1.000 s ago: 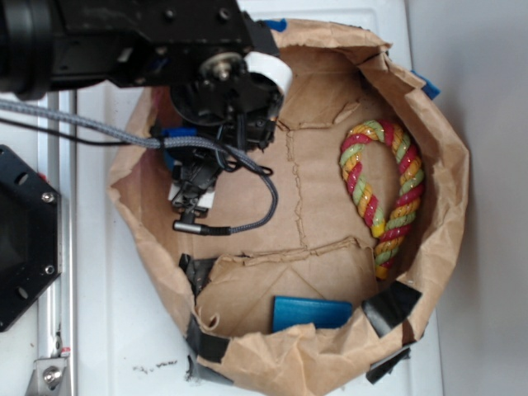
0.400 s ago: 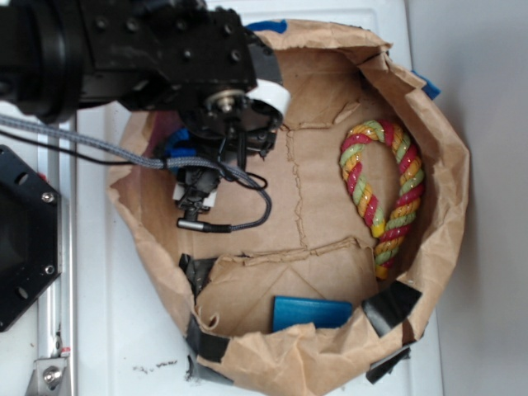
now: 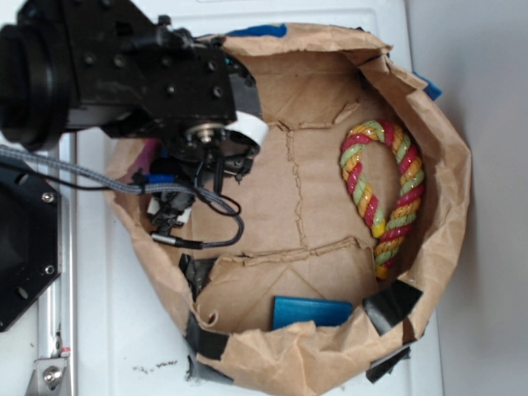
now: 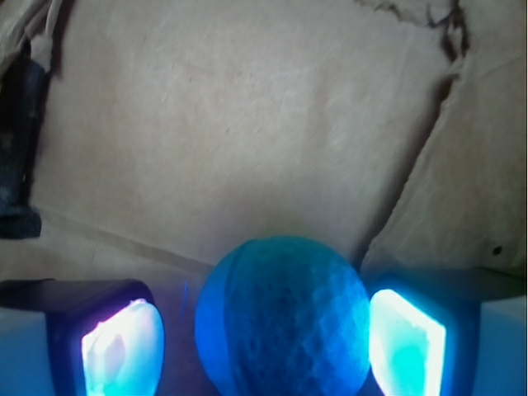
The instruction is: Grab the blue ball.
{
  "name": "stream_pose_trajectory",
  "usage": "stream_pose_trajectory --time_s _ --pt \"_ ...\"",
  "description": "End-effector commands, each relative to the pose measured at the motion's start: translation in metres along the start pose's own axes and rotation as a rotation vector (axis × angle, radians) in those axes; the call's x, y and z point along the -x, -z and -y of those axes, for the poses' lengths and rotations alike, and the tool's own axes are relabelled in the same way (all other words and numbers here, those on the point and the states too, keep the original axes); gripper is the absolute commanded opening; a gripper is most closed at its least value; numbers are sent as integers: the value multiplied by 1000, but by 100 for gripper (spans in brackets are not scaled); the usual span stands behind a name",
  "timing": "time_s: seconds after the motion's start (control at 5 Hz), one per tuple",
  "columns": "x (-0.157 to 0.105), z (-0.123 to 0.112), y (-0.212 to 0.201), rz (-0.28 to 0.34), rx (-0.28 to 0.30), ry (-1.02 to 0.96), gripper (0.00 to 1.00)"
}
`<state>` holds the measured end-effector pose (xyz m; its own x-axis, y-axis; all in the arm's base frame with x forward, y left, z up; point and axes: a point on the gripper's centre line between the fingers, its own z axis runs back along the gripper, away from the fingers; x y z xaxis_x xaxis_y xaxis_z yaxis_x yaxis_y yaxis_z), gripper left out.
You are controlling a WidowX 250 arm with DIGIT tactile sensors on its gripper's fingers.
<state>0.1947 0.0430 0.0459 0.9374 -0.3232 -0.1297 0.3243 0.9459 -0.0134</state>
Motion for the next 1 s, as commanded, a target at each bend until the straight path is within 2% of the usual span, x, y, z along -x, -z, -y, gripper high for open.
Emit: stream_pose_trajectory --time_s 0.0,0.4,0.6,0.8 --pt "-4 6 -11 33 2 35 100" --pt "-15 1 -2 42 -44 -11 100" --pt "-23 -6 -1 42 -54 -43 100" --pt "-20 -4 -2 37 -59 -24 100"
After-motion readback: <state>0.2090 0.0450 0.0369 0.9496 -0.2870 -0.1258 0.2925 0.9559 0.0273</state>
